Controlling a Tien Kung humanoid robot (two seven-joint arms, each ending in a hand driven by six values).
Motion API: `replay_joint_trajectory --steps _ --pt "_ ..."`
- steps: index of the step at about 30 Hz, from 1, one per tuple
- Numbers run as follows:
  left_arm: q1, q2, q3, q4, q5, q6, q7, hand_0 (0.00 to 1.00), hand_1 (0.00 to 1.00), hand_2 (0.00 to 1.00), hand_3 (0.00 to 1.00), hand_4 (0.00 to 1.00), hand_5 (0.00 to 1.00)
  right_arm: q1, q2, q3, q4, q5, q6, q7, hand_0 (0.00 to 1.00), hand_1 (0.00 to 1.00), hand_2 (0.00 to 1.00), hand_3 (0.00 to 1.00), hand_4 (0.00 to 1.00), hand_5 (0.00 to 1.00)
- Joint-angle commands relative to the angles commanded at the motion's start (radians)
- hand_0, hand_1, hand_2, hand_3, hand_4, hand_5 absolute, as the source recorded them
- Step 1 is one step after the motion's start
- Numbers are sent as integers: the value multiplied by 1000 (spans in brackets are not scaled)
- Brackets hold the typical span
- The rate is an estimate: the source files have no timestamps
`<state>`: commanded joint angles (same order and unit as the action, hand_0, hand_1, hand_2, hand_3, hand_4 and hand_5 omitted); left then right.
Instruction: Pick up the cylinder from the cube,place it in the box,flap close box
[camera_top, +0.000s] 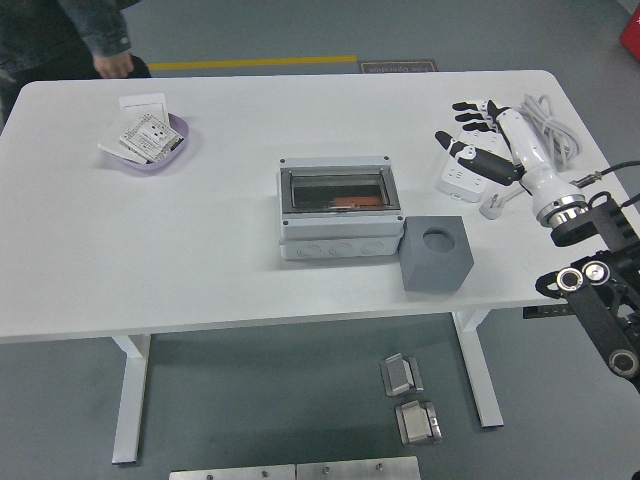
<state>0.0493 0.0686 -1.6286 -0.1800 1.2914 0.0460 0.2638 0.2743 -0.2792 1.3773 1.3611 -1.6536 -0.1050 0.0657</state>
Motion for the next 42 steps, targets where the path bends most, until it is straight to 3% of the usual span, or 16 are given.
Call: replay_joint_trajectory --steps 5,6,9,11,12,18,23,28,36,42 --pt "6 -4 -1 0 0 2 1 636 635 580 593 653 213 -28 23 37 -5 125 -20 35 741 684 699 738 820 590" --pt "6 -6 0 0 -1 2 0 636 635 580 593 653 212 -29 27 42 -5 147 -26 37 649 622 660 658 799 556" --pt "7 -10 3 0 -4 1 0 636 635 580 593 653 212 -22 35 54 1 157 -45 32 649 622 660 658 799 556" --pt "8 -11 1 0 0 1 2 636 635 580 593 653 212 -6 52 64 11 113 -60 11 649 622 660 658 799 556" --pt "10 -10 -1 0 3 1 2 636 636 580 593 653 213 7 68 74 19 78 -66 -7 592 576 642 639 785 528" --pt "12 -7 -3 0 6 2 3 637 635 580 593 654 214 69 164 99 53 -136 -64 -101 576 565 634 633 769 501" --pt "11 -4 -3 0 0 5 0 637 635 580 593 654 214 103 185 67 48 -304 -58 -146 576 565 634 633 769 501" --pt "10 -4 -4 0 -7 10 0 636 636 580 593 653 215 121 163 28 39 -417 -74 -184 594 560 631 622 734 484" --pt "7 2 -8 0 -3 15 5 637 636 580 594 657 220 124 44 64 17 -444 -76 -227 562 530 606 603 735 500" --pt "7 11 18 0 -45 10 3 637 636 580 594 658 221 88 -26 57 1 -289 -110 -191 539 503 585 596 742 504"
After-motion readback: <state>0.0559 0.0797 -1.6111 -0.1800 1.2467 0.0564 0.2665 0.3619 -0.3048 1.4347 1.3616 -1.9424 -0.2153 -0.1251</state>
